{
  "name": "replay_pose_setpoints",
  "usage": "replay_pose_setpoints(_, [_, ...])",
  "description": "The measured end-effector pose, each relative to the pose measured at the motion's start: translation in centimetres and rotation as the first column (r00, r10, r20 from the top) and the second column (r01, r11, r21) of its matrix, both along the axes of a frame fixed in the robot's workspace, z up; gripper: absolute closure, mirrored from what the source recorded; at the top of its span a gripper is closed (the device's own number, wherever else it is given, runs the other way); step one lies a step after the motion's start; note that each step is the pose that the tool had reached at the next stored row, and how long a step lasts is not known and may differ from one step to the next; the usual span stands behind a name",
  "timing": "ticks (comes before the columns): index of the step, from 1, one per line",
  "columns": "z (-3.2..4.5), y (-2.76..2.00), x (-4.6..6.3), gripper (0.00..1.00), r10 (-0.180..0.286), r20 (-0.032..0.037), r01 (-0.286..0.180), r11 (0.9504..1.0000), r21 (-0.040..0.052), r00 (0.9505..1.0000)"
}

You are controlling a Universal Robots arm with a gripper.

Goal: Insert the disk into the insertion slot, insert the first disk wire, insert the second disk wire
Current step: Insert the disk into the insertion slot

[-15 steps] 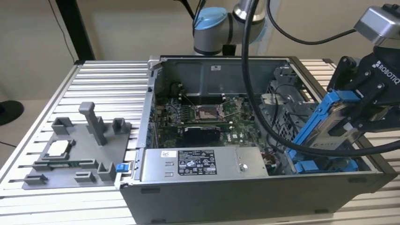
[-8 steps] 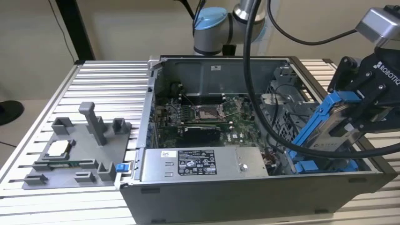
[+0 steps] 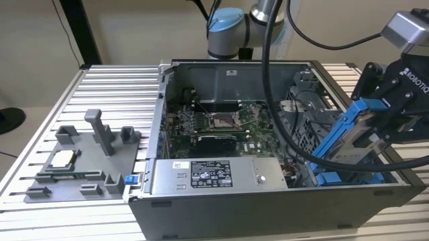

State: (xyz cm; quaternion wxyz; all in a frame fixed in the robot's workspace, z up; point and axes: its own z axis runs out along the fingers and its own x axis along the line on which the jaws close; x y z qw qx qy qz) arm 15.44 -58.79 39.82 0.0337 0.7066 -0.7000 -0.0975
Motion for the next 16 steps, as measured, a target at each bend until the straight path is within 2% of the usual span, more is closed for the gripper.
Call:
replay_pose_setpoints(10, [0.02,-0.02,0.24,1.00,0.013,0.0021,-0.013,0.9999,0.0103,0.9999])
replay_pose_setpoints(16, [0.02,-0.03,0.55,1.00,0.037,0.0125,-0.037,0.9990,0.0244,0.9992])
